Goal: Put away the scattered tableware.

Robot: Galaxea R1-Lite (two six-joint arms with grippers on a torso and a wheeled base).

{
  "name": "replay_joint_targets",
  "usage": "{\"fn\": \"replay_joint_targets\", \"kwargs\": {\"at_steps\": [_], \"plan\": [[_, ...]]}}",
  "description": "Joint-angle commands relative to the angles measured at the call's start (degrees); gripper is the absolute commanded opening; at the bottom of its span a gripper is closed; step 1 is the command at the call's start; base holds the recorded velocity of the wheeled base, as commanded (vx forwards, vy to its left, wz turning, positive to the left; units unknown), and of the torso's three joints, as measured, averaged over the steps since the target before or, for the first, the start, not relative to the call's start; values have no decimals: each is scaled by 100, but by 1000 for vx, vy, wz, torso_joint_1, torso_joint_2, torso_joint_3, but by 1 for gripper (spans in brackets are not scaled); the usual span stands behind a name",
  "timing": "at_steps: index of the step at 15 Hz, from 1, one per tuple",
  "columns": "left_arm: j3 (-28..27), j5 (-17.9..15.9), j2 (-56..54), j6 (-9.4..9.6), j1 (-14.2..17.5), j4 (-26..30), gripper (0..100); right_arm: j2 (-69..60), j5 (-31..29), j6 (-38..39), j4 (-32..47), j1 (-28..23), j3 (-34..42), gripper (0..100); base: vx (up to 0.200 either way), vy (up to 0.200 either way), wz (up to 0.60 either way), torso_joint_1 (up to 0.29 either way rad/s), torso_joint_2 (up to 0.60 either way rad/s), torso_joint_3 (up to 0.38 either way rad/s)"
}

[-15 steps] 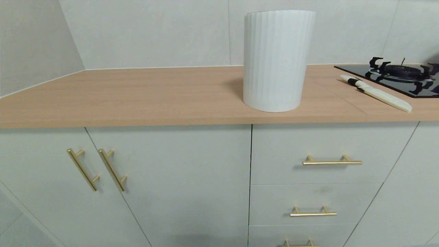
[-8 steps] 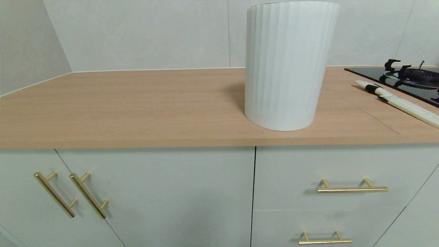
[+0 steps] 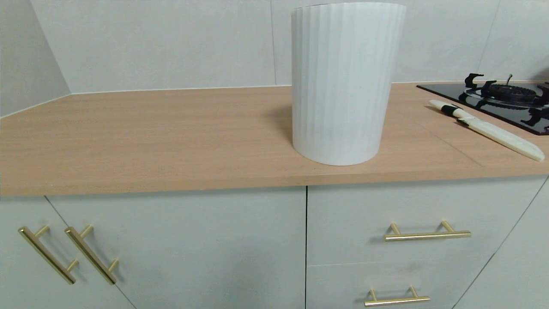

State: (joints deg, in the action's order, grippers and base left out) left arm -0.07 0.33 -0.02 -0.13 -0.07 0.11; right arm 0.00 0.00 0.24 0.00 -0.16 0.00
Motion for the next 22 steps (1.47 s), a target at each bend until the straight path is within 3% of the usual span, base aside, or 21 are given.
{"fn": "replay_joint_targets", "kwargs": {"at_steps": [1,7,13,22], "plan": [[-1,2,2,-4,-1,-2,100,9,0,2,0,-2,0,100,0,0,0,0,0,0],[-1,11,2,-4,-1,7,100,9,0,2,0,-2,0,100,0,0,0,0,0,0],[-1,11,2,-13,-1,-2,100,9,0,2,0,-2,0,100,0,-200,0,-1,4,2],[-1,11,2,-13,-1,7,100,9,0,2,0,-2,0,100,0,0,0,0,0,0]]}}
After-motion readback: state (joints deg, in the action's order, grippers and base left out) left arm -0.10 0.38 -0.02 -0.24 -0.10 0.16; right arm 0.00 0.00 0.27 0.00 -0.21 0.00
